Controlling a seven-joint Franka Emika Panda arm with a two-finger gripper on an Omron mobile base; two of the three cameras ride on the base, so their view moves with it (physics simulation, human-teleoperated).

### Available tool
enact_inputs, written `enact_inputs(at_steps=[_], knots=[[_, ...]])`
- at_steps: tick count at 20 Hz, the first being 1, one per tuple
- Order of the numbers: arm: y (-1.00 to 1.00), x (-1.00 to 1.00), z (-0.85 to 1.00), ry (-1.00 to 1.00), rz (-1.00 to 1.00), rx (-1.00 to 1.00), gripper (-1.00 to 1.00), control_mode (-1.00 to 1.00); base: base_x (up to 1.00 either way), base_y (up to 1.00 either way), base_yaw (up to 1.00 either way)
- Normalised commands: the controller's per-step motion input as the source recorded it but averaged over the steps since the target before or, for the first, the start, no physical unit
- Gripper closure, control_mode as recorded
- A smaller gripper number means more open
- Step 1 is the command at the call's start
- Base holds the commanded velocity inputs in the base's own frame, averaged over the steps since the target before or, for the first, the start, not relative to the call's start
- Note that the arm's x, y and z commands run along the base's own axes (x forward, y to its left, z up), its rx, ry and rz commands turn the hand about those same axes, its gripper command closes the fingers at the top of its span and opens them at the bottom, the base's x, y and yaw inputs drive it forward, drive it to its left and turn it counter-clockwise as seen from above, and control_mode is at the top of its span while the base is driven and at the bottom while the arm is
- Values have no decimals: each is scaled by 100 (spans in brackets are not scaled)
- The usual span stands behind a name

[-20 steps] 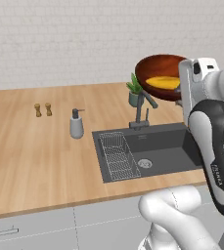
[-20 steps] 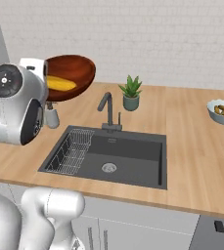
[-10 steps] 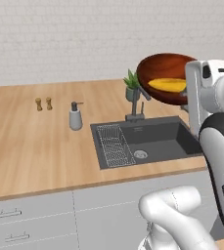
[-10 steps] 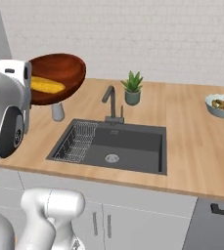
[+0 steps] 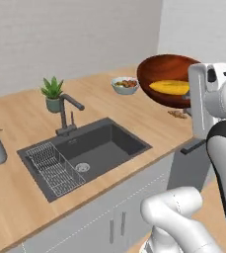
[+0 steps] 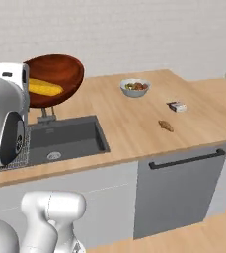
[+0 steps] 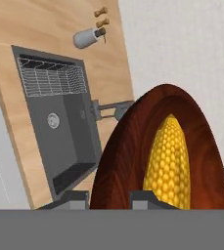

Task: Pick the corn from the sink and place it in the bowl. Then pick the bowl and place it in the microwave. Then close the microwave door and press the start button.

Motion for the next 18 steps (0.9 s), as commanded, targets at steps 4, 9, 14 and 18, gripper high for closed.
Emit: enact_inputs(at_steps=[4,9,14,18], knots=[[0,0,0,0,0,0,100,100,0,0,-100],[0,0,0,0,0,0,100,100,0,1,-99],[0,0,0,0,0,0,100,100,0,17,-94],[0,0,0,0,0,0,100,100,26,2,-67]])
